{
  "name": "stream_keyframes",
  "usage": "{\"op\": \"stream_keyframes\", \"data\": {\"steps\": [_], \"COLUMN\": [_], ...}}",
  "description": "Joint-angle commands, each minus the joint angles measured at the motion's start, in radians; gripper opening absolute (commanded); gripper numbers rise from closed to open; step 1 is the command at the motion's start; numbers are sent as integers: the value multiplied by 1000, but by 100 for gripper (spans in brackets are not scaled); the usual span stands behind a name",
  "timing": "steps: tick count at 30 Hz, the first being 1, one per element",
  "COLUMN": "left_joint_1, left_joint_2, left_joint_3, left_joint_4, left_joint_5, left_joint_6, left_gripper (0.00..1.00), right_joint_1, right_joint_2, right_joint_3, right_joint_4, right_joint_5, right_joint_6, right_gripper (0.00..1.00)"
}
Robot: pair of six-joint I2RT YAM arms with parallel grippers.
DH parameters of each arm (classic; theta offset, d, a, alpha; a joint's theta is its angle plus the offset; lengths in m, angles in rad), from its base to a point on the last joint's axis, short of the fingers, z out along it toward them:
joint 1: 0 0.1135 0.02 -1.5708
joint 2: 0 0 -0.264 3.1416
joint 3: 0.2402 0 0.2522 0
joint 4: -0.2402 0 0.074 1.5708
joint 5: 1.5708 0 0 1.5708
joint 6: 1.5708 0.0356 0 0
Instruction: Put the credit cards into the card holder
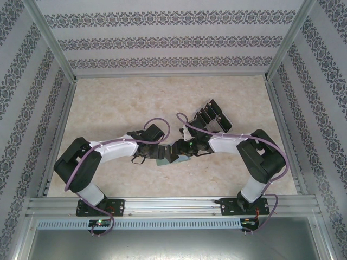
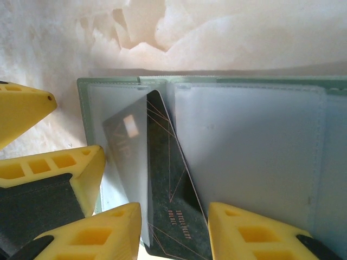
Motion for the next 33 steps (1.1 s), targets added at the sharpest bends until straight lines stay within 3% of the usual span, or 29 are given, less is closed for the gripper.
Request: {"op": "stream_keyframes", "data": {"steps": [1,19,33], "left_joint_1": [8,9,10], "left_joint_2": [-50,109,115], "left_joint_3": [26,75,44], "left_joint_4": [-31,4,24], "left_joint_5": [-23,-36,-35], "left_joint_6": [-6,25,23], "left_gripper": [90,90,90], "right_joint_1": [-21,-29,-3], "right_joint_2": [-45,-14,39], "right_joint_3": [-14,-4,50], "right_joint_4": [-3,-15,-31], "right_joint_5": [21,14,-30], "right_joint_6": [-13,-32,-51], "right_gripper": [38,38,35]}}
